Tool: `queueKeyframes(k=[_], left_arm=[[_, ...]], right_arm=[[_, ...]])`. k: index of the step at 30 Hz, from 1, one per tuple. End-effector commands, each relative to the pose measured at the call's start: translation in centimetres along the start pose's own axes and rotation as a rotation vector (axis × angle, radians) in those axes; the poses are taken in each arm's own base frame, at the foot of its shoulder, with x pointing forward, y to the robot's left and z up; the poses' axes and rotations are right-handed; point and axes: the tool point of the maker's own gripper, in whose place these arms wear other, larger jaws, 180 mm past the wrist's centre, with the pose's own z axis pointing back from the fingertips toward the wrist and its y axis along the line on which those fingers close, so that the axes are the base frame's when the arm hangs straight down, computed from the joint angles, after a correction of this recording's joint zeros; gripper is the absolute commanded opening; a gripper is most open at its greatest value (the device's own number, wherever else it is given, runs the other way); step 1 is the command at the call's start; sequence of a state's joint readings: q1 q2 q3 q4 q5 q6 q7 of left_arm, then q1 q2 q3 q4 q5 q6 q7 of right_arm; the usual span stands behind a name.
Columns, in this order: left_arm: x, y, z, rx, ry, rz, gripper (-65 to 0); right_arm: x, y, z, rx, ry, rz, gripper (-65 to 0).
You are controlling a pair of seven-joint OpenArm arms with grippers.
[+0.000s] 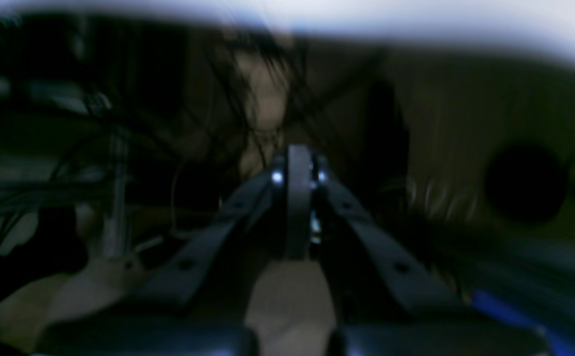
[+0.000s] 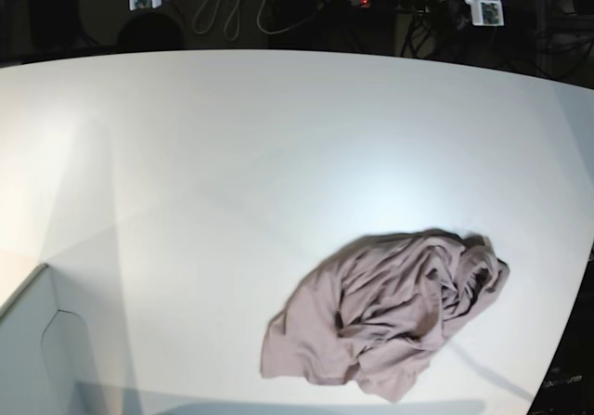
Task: Layout the t-shirt on the table in an organized manner, then fold the t-shirt properly
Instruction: 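Move the left gripper down onto the crumpled mauve t-shirt and grasp it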
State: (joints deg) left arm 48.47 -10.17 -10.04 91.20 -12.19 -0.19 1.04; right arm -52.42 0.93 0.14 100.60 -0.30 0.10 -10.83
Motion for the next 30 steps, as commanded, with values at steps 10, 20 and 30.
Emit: queueKeyframes(k=[10, 20, 30], left_arm=[[11.4, 1.2, -4.5, -0.049, -0.094, 0.215, -62.0], [21.9, 2.9, -8.0, -0.046, -0.283, 0.311, -21.9], [29.9, 5.0, -16.6, -0.023, -0.313, 0.474, -20.2]], right_arm=[[12.0, 2.3, 1.0, 0.054, -0.237, -0.025, -65.0], [13.6, 2.1, 0.1, 0.056, -0.238, 0.000, -58.3], [13.6, 2.0, 0.1, 0.054, -0.238, 0.003, -42.7]])
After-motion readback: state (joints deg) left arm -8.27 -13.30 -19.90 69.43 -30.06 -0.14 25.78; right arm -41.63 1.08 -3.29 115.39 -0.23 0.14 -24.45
